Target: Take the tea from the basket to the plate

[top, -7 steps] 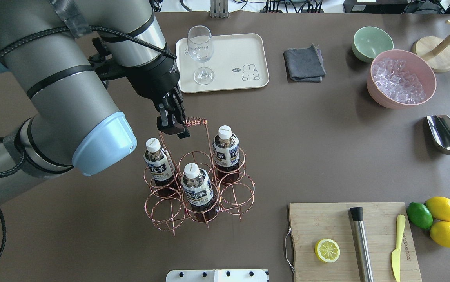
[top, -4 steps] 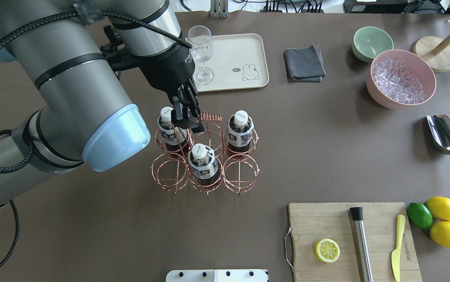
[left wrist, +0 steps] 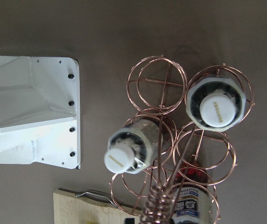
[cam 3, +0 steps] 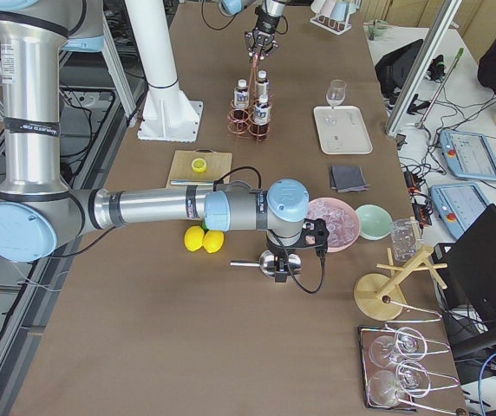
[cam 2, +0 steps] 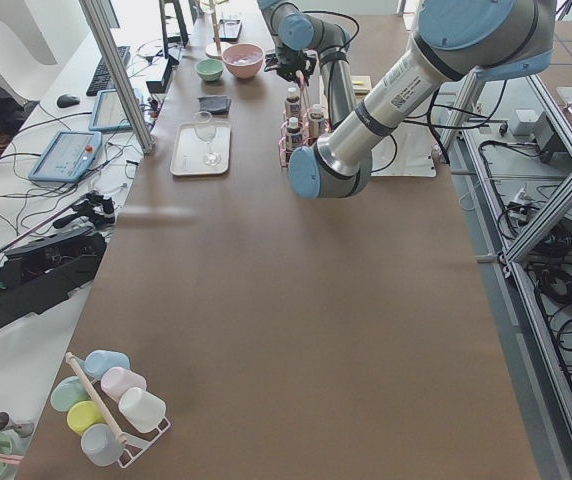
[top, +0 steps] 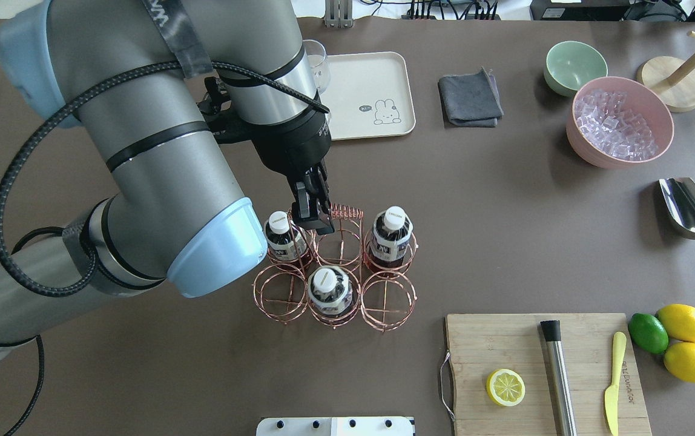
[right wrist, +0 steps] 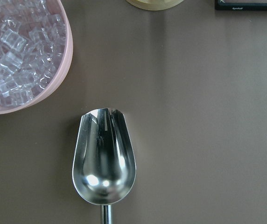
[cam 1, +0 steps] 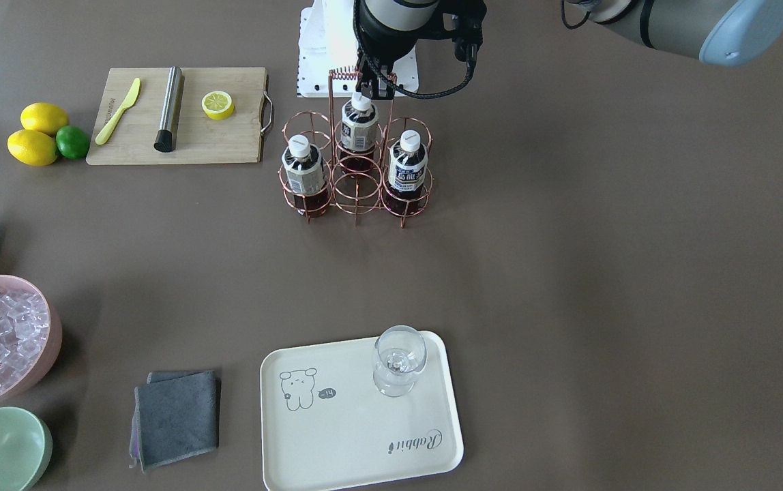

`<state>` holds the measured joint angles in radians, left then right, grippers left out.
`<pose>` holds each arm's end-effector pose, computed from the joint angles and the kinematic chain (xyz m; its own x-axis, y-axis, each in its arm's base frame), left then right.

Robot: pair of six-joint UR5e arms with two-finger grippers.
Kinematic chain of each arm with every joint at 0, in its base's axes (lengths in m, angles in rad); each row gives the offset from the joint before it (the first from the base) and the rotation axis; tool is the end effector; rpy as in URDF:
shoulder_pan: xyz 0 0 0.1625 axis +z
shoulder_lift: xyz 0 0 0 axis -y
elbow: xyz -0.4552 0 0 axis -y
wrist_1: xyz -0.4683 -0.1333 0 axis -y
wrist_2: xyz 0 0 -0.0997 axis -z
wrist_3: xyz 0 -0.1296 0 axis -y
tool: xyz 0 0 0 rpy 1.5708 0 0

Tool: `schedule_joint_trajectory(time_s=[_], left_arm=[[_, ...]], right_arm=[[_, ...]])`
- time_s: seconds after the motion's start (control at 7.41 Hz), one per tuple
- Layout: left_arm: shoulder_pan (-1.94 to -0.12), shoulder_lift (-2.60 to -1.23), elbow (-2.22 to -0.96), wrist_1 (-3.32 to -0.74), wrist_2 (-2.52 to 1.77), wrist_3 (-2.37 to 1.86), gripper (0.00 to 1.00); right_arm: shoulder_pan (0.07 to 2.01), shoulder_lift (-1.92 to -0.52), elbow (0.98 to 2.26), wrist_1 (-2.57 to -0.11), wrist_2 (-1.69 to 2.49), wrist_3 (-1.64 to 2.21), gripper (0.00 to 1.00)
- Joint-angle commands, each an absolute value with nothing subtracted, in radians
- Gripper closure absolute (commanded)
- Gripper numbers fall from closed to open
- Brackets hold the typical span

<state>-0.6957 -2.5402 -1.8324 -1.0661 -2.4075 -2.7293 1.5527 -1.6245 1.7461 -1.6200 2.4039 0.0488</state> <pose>0.4856 -0.4538 -0.0228 0.1833 -0.9527 0.2424 0.5462 -0.1063 -0.8309 0.0275 -0.5467 0.6400 0.6716 -0.0170 0.7407 -0.0147 0.9992 0.0362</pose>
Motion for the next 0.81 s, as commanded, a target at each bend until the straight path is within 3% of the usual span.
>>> schedule_joint_trajectory(time_s=[0.0, 0.4, 0.68], left_arm=[[-0.673, -2.537, -1.832, -1.065, -2.390, -2.730, 1.00], [-0.672, -2.539, -1.844, -1.063, -2.391, -2.732, 1.00], [-0.667, -2.539, -1.844, -1.062, -2.391, -2.732, 1.00]], right_arm=[[1.552, -1.620, 1.744, -1.620, 2.414, 0.048, 0.00], [1.552, -1.620, 1.752, -1.620, 2.414, 0.049, 0.00], [1.551, -1.621, 1.823, -1.618, 2.477, 0.055, 0.00]])
